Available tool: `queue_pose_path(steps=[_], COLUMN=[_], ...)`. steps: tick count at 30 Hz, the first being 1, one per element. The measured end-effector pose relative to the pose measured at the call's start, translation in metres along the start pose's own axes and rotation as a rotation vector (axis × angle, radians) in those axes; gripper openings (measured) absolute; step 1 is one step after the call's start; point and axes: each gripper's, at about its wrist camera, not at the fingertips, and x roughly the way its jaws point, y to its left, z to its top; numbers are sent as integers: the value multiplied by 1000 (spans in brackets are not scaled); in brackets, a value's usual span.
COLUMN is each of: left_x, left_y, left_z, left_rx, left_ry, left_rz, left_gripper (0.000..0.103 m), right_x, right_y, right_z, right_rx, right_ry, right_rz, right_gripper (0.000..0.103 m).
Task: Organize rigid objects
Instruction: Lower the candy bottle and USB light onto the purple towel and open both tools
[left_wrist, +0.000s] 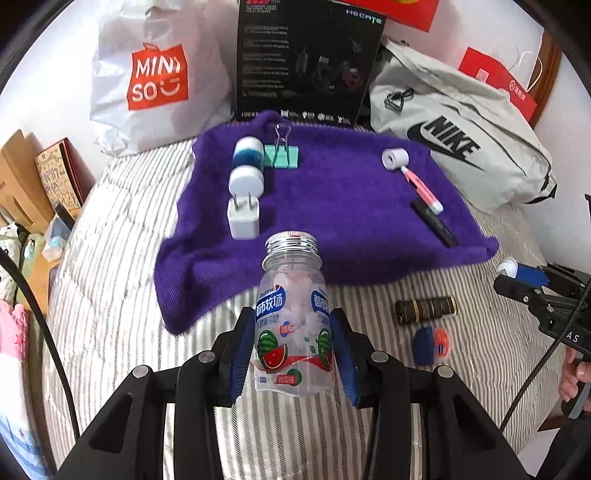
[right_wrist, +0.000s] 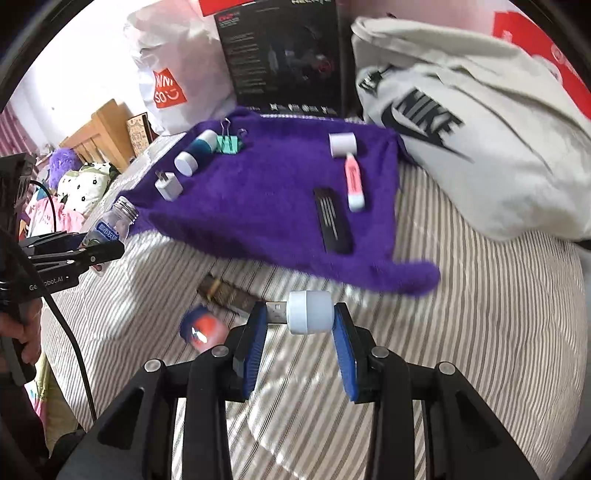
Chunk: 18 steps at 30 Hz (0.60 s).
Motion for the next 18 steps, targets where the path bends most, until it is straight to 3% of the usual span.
queue_pose_path(steps=[10,18], left_x=[12,48], left_y=[0,-8], left_z=[41,64], left_rx=[24,27], left_ry=[0,32], left_rz=[-16,-45], left_gripper=[39,39], right_x=[29,67], right_y=[7,5], right_z=[61,75], right_rx=[-33,-38], right_ry=[-8,50], right_rz=[19,22], right_gripper=[36,36])
